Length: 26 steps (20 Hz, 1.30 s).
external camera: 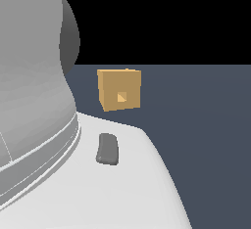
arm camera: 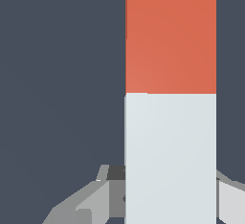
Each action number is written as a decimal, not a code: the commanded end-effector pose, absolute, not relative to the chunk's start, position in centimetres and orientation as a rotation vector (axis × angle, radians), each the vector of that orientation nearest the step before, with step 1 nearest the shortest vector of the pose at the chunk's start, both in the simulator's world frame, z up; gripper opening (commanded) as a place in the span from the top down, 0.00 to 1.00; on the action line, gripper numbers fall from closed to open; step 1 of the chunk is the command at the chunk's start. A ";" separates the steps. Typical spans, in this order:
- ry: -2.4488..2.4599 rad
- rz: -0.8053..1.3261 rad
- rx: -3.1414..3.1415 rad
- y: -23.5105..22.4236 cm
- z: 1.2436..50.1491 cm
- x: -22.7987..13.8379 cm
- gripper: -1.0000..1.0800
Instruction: Insert the peg into the horizontal hole in a box.
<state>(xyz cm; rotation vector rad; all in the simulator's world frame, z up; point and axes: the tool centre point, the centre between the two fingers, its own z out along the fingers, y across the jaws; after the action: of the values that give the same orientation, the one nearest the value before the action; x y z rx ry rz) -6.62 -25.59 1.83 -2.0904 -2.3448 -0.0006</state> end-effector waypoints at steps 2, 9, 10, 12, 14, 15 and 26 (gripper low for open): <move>-2.345 0.000 -2.091 -25.6 1.8 -6.6 1.00; -2.352 -0.001 -2.082 -24.5 2.0 -6.2 1.00; -2.356 -0.001 -2.079 -24.0 2.0 -6.0 1.00; -2.364 0.000 -2.069 -22.8 2.2 -5.6 1.00; -2.374 0.000 -2.058 -21.3 2.3 -5.1 1.00; -2.380 0.000 -2.051 -20.4 2.4 -4.7 1.00; -2.476 0.001 -1.934 -5.1 4.2 -0.2 1.00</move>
<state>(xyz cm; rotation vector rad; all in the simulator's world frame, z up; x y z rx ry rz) -0.84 -7.53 3.86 -1.9509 -2.4605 0.0021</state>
